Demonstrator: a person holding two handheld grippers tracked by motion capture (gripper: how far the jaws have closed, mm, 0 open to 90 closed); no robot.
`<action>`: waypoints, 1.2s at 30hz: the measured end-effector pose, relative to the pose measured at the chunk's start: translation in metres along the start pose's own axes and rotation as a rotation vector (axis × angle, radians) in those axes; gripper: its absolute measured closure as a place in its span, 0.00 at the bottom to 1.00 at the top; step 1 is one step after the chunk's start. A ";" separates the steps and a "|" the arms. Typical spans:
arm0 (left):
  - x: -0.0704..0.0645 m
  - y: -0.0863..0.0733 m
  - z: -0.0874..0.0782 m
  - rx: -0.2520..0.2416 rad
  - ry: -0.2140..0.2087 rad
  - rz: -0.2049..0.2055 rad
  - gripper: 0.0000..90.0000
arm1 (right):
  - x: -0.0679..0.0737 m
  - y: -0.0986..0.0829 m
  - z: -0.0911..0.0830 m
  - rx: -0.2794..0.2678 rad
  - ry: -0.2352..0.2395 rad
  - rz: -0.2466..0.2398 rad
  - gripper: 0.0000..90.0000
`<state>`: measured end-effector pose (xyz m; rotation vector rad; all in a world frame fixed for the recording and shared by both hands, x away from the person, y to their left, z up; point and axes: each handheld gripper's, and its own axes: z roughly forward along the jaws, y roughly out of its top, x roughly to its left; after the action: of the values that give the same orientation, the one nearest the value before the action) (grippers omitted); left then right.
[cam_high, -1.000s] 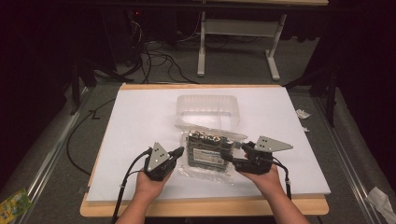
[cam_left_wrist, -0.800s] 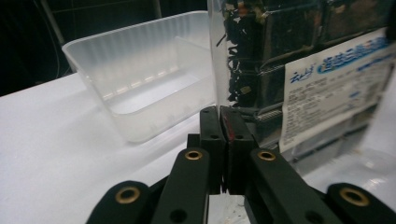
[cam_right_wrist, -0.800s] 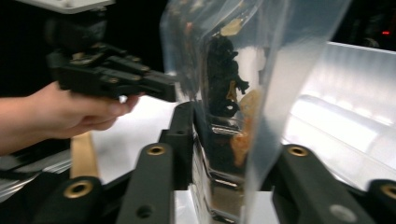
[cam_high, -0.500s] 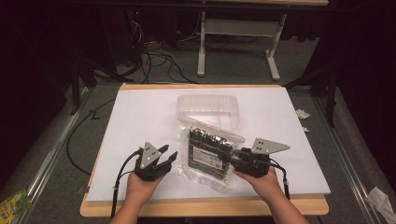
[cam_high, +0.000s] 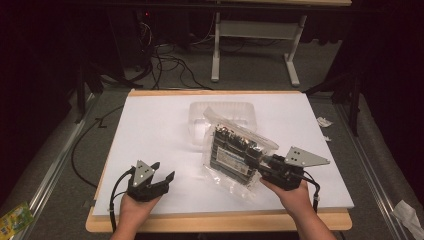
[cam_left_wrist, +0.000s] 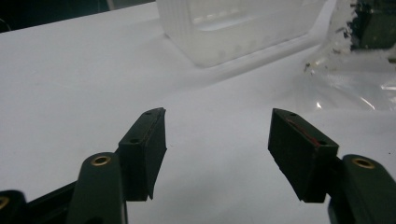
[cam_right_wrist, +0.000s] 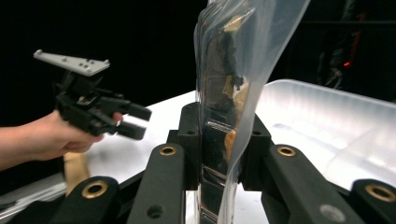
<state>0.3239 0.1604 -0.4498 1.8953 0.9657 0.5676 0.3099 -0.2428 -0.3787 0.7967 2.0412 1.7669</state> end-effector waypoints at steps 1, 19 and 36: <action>-0.001 0.000 0.001 0.001 -0.006 0.007 0.40 | -0.001 0.001 -0.001 -0.001 -0.008 -0.002 0.84; 0.005 0.006 0.000 -0.030 -0.013 0.016 0.35 | -0.034 0.026 -0.003 -0.028 -0.155 0.007 0.84; 0.005 0.004 -0.006 -0.032 -0.009 0.027 0.34 | -0.057 0.063 0.046 -0.049 -0.202 -0.028 0.84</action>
<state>0.3243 0.1667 -0.4429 1.8829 0.9214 0.5866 0.3945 -0.2358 -0.3321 0.8888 1.8621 1.6425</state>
